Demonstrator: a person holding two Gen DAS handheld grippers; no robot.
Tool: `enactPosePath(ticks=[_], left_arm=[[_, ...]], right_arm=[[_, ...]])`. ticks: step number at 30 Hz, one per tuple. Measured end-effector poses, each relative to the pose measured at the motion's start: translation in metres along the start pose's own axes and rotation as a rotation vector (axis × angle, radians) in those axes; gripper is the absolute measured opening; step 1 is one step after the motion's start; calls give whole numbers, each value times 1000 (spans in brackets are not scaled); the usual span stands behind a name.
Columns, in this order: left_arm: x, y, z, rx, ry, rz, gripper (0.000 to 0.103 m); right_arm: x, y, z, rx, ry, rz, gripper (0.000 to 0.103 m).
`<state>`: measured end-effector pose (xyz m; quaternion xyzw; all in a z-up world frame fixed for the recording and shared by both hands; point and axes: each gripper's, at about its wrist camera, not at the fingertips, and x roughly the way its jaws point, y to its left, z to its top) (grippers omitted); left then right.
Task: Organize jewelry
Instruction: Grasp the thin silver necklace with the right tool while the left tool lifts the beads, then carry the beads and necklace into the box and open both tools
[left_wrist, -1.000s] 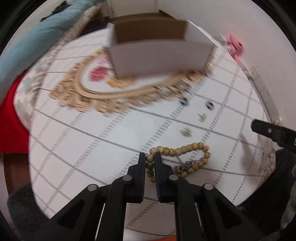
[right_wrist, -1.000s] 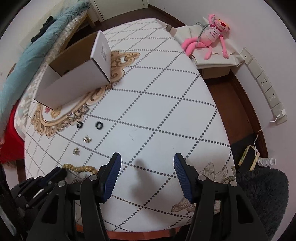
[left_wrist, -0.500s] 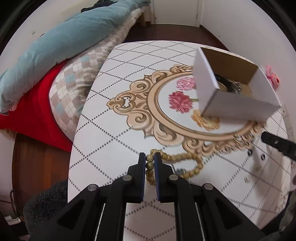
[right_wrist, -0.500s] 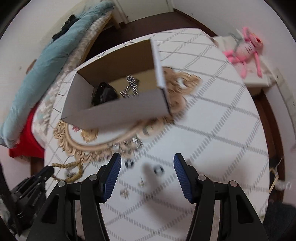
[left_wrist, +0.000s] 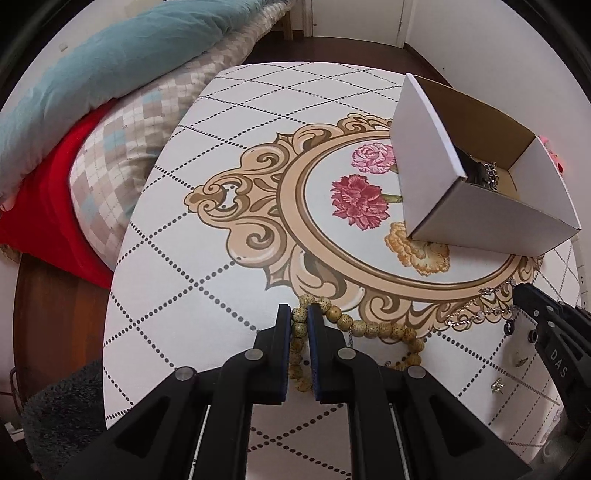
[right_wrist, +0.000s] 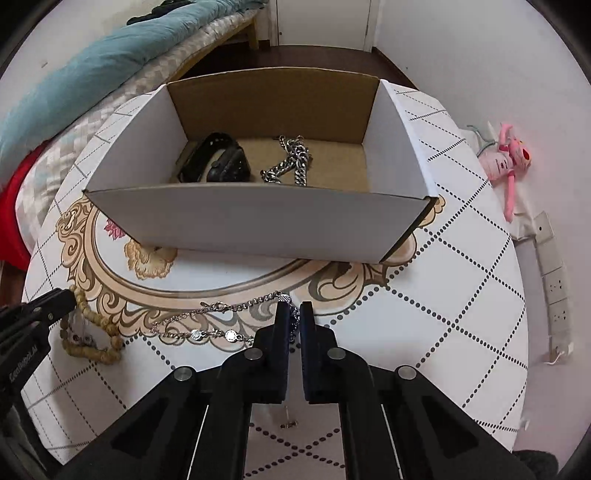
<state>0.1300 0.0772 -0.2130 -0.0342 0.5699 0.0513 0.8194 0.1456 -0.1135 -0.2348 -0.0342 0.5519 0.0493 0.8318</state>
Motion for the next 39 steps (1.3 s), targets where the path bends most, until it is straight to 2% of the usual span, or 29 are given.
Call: enactPosePath(ticks=[6, 13, 19, 23, 26, 32, 38, 39], left_arm=[[-26, -6, 3, 20, -34, -58, 7], [-78, -24, 13, 40, -102, -152, 7], [-123, -37, 45, 49, -165, -249, 7], [-138, -47, 76, 73, -186, -311, 7], [-133, -59, 103, 108, -170, -337, 7], [-91, -86, 146, 208, -107, -273, 7], [-49, -95, 166, 240, -15, -218, 8], [-43, -94, 170, 235, 3, -198, 10]], right_arm=[[-33, -21, 3, 79, -56, 112, 5], [-85, -24, 20, 58, -129, 195, 5], [-140, -40, 49, 57, -215, 253, 5], [-159, -47, 78, 48, -246, 269, 5], [-154, -50, 100, 34, -236, 260, 5], [-113, -55, 131, 14, -144, 216, 5], [-72, -62, 150, 8, -68, 172, 5], [-66, -63, 153, 5, -56, 167, 5]])
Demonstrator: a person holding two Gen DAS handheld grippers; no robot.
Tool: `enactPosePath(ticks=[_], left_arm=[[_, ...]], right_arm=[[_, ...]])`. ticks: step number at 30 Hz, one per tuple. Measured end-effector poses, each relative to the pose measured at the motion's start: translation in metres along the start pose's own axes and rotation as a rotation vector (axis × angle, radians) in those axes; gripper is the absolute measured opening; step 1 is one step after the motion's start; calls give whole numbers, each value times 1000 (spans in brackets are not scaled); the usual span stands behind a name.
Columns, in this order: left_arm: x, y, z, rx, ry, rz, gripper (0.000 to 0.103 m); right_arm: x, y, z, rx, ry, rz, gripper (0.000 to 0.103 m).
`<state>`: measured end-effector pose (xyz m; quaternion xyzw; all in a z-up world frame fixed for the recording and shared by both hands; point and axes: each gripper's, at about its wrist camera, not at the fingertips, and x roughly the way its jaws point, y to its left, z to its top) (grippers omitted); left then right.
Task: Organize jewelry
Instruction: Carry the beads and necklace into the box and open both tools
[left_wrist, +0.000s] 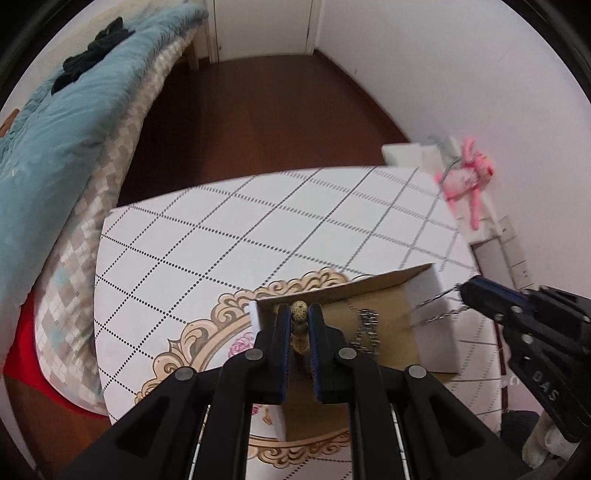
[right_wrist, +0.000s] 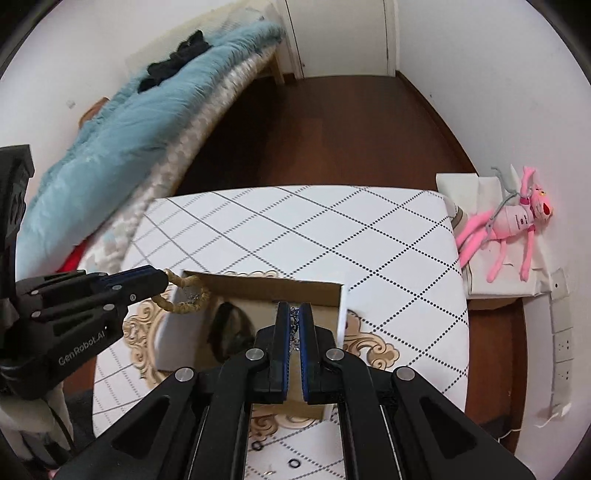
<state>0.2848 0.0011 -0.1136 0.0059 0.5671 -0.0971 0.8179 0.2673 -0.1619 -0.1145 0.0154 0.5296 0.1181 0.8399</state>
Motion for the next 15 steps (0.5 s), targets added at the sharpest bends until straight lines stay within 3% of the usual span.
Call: enactPosePath(ticks=[5, 6, 8, 9, 11, 12, 14, 15], left_arm=[[13, 15, 9, -59, 42, 39, 13], [13, 16, 10, -63, 36, 52, 21], [11, 19, 11, -73, 16, 72, 51], [9, 21, 10, -78, 4, 87, 72], [4, 23, 9, -84, -29, 110, 75], [3, 24, 7, -87, -35, 121, 78], [4, 27, 3, -95, -33, 143, 94], [4, 27, 2, -99, -36, 149, 99]], right_arm=[[27, -5, 9, -3, 85, -2, 5], [32, -5, 10, 1, 100, -2, 5], [41, -6, 11, 4, 127, -7, 6], [44, -7, 12, 5, 136, -14, 6], [48, -9, 11, 1, 143, -32, 8], [48, -10, 10, 4, 141, -36, 14], [48, -11, 9, 7, 138, -47, 45], [47, -11, 7, 11, 133, -51, 52]])
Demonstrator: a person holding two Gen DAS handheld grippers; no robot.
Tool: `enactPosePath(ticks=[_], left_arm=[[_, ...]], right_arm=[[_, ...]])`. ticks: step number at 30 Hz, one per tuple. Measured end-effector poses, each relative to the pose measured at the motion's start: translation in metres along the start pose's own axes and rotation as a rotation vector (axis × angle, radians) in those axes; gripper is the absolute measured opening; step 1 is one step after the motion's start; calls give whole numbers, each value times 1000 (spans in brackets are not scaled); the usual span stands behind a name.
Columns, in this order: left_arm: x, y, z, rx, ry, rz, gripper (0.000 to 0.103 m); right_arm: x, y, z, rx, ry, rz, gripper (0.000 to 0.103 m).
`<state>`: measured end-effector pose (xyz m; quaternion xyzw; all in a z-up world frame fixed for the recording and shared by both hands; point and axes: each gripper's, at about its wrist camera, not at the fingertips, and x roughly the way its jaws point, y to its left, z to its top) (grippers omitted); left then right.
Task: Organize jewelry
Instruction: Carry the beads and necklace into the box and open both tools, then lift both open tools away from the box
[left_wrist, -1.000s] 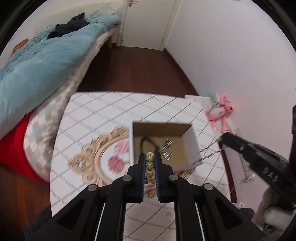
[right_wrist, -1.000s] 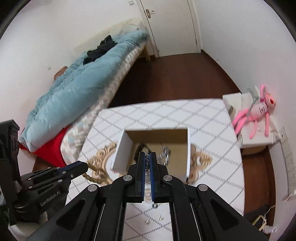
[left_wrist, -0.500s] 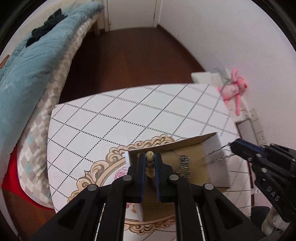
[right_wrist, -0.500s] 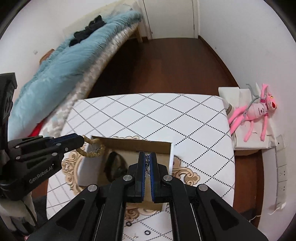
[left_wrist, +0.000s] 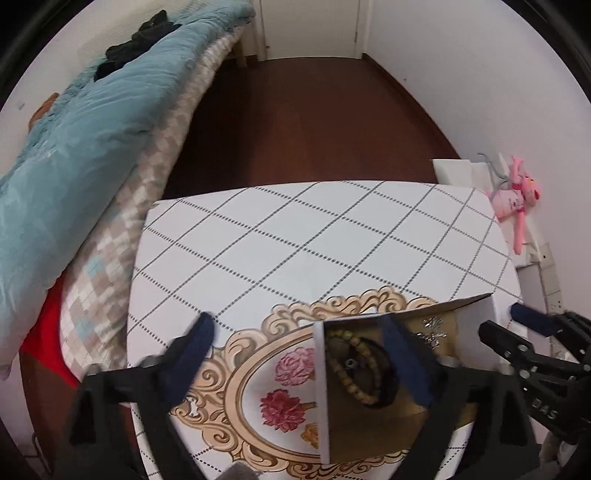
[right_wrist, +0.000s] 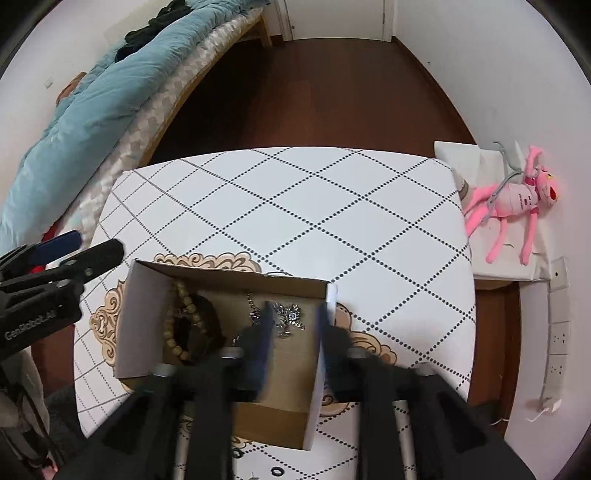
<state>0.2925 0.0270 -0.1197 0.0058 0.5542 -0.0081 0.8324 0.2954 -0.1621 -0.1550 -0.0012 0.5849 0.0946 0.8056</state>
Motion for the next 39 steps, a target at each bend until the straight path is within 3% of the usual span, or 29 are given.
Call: enactPosePath(ticks=[1, 5, 7, 8, 22, 39], left_arm=[[-1, 1, -3, -4, -6, 5, 99], [-2, 2, -18, -21, -21, 11, 103], [-2, 1, -25, -22, -27, 15, 103], [-2, 0, -30, -25, -25, 21, 103], [-14, -1, -77, -72, -36, 34, 103], [-108, -11, -128, -75, -200, 51, 103]], right_arm=[[-1, 0, 0, 3, -3, -2, 58], [-4, 0, -9, 9, -12, -44, 62], [-4, 0, -16, 6, -10, -67, 93], [-4, 1, -20, 3, -8, -82, 101], [-18, 5, -70, 17, -63, -155, 103], [-111, 12, -127, 38, -259, -194, 103]])
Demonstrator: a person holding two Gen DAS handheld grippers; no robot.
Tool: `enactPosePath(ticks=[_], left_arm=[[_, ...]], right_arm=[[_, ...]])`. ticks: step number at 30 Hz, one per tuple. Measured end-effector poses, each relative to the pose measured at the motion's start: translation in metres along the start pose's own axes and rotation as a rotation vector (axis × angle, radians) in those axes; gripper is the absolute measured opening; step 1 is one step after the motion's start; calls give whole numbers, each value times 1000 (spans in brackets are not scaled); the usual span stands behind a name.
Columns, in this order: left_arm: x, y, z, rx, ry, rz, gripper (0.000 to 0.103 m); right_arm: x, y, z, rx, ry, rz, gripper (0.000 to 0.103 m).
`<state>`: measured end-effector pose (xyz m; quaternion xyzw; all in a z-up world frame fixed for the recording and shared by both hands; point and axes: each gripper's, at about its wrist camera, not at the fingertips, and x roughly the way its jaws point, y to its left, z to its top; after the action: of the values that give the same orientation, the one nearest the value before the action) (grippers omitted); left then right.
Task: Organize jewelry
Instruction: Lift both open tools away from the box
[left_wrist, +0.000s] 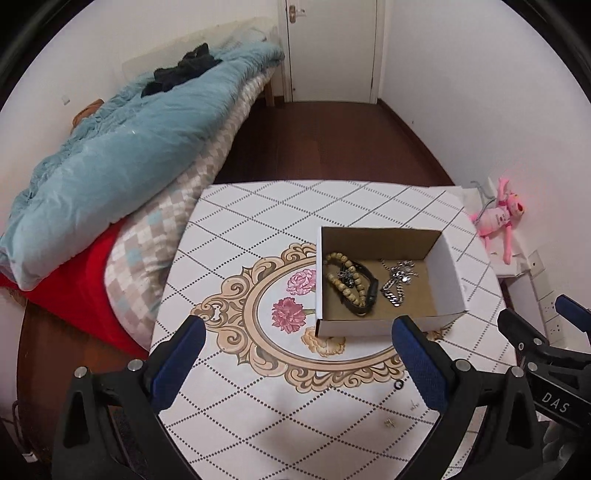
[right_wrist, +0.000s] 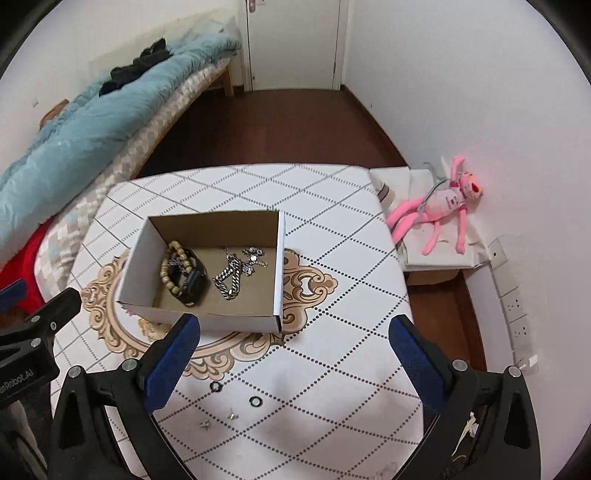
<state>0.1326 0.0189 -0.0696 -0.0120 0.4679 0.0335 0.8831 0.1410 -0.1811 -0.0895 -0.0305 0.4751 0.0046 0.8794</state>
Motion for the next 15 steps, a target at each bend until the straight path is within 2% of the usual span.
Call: enactPosePath(ticks=[9, 15], left_arm=[[-43, -3, -8, 1, -46, -30, 103], [-61, -4, -12, -15, -63, -34, 103]], right_arm=[[-60, -4, -4, 7, -101, -4, 103], [-85, -5, -8, 21, -134, 20, 103]])
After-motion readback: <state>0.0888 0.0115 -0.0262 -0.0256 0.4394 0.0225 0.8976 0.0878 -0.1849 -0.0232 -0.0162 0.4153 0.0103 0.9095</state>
